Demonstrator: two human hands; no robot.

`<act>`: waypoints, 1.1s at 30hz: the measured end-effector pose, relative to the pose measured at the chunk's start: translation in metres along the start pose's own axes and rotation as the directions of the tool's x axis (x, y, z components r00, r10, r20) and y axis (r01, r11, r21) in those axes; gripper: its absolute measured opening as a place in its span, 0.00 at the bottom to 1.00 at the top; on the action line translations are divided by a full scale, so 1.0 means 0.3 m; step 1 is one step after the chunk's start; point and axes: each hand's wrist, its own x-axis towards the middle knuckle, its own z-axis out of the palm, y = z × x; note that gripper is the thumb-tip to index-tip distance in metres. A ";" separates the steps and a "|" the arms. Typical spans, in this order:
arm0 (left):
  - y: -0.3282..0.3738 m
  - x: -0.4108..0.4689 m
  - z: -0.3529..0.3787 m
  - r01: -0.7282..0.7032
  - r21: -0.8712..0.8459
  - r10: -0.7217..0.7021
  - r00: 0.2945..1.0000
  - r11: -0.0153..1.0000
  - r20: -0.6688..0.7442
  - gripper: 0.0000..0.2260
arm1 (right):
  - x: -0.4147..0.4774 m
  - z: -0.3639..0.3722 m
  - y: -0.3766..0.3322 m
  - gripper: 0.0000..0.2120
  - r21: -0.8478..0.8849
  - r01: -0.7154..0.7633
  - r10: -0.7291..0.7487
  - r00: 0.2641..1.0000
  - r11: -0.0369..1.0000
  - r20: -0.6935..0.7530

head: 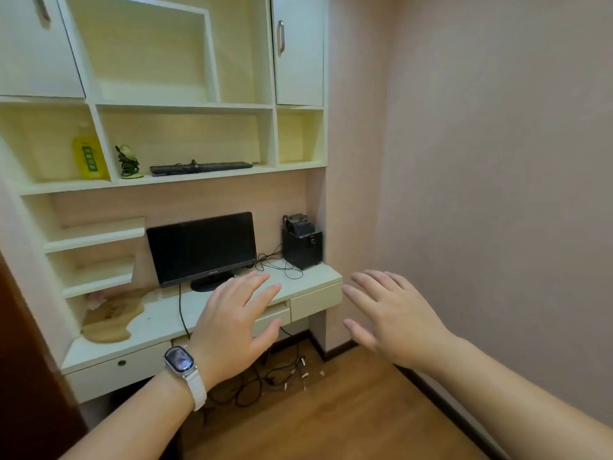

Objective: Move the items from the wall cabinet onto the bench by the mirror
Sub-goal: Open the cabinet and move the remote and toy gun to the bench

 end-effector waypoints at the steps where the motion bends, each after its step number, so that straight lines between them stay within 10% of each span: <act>1: -0.039 0.012 0.020 -0.012 -0.005 0.012 1.000 1.000 -0.002 0.24 | 0.039 0.030 -0.007 0.26 -0.003 0.004 -0.004 1.000 1.000 0.012; 15: -0.709 0.198 0.269 -0.018 -0.027 0.017 1.000 0.999 -0.007 0.22 | 0.653 0.368 -0.146 0.25 -0.024 0.019 -0.018 0.999 1.000 0.034; 33: -0.777 0.734 0.647 -0.106 -0.033 0.104 0.993 0.994 -0.055 0.20 | 0.950 0.677 0.328 0.26 -0.037 -0.064 0.063 0.998 0.997 -0.021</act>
